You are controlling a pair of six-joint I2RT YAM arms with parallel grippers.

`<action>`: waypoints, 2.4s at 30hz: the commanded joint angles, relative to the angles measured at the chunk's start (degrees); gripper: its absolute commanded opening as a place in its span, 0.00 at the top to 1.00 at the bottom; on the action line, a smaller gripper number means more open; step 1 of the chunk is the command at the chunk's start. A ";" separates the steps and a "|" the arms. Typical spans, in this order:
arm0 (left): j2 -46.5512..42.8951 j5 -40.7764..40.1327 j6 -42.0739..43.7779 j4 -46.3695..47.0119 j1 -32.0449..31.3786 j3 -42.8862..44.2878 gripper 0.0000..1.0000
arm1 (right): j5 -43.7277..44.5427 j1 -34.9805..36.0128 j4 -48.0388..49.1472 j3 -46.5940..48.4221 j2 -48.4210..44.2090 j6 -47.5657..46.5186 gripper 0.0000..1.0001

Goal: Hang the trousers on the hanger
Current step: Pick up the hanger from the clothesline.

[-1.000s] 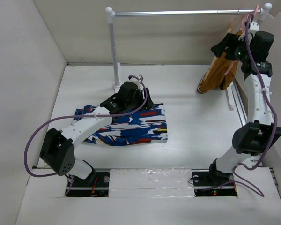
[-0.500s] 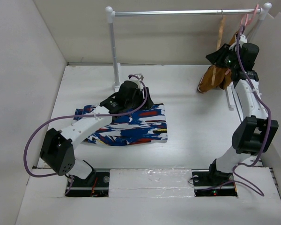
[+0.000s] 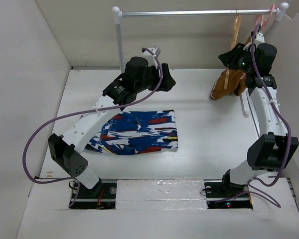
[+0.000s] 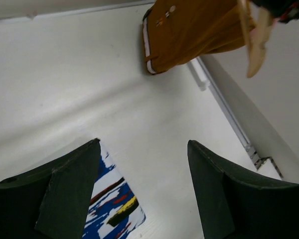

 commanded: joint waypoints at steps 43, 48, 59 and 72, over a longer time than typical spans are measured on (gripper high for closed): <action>15.18 -8.37 -9.93 8.39 -3.25 11.23 0.63 | 21.44 36.55 -6.05 -33.08 -21.75 -9.20 1.00; 13.52 -6.79 -11.25 9.09 -3.25 6.23 1.00 | 24.25 38.49 -9.03 -36.33 -25.95 -7.88 0.92; 3.85 -4.59 -23.89 21.82 -9.05 -17.15 1.00 | 13.55 34.72 -28.10 -35.20 -36.59 -13.05 0.14; 4.20 -16.36 -29.71 30.80 -10.72 -32.28 1.00 | 0.00 27.77 1.74 -47.76 -23.01 -11.22 1.00</action>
